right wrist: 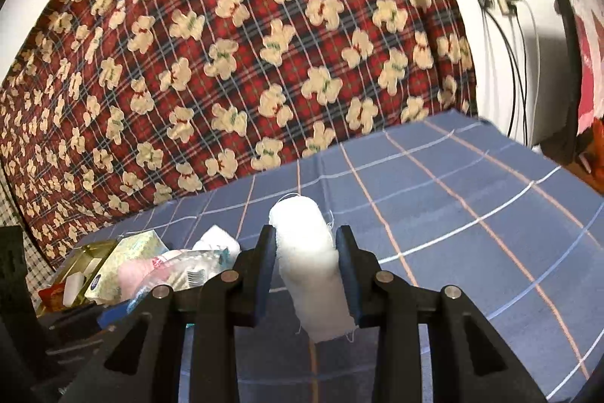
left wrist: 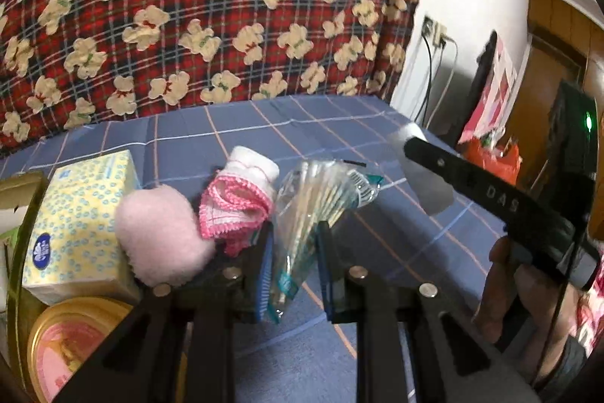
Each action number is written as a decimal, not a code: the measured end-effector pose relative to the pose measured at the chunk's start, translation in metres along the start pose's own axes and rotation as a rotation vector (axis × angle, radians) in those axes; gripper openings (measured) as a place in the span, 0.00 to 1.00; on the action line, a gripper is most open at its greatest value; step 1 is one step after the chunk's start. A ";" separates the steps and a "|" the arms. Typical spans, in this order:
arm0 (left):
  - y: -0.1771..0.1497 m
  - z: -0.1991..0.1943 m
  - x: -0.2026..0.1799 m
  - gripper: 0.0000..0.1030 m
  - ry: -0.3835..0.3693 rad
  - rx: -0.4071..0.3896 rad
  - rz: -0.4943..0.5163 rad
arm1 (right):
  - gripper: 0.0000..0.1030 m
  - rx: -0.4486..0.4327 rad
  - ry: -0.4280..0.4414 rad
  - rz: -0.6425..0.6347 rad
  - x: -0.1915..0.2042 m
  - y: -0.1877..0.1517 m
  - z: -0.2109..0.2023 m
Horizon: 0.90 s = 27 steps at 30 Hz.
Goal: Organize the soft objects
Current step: 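Grasp and lift the clear bag of sticks with the left gripper while the right gripper holds the cloth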
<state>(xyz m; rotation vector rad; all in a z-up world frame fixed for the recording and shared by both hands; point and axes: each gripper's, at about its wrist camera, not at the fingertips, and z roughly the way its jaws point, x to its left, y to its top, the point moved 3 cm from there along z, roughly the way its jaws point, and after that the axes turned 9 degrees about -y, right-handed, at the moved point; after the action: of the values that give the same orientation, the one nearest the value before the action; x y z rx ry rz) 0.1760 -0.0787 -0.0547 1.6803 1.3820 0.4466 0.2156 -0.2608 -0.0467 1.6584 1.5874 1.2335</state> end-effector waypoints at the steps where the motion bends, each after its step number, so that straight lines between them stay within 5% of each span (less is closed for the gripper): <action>1: 0.001 -0.003 0.001 0.19 0.002 -0.011 -0.007 | 0.34 -0.014 -0.005 -0.006 0.001 0.000 -0.002; 8: 0.003 -0.024 0.006 0.19 -0.097 -0.066 -0.058 | 0.34 -0.047 -0.028 -0.011 0.004 0.001 -0.009; 18: 0.006 -0.048 -0.005 0.19 -0.169 -0.176 -0.005 | 0.34 -0.098 -0.034 -0.043 0.010 0.001 -0.018; 27: 0.021 -0.045 0.000 0.19 -0.240 -0.169 -0.053 | 0.34 -0.100 -0.001 -0.022 0.007 0.000 -0.019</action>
<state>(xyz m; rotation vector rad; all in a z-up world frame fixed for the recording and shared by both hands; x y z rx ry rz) 0.1551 -0.0600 -0.0131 1.5032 1.1768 0.3113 0.1985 -0.2578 -0.0364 1.5755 1.5141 1.2797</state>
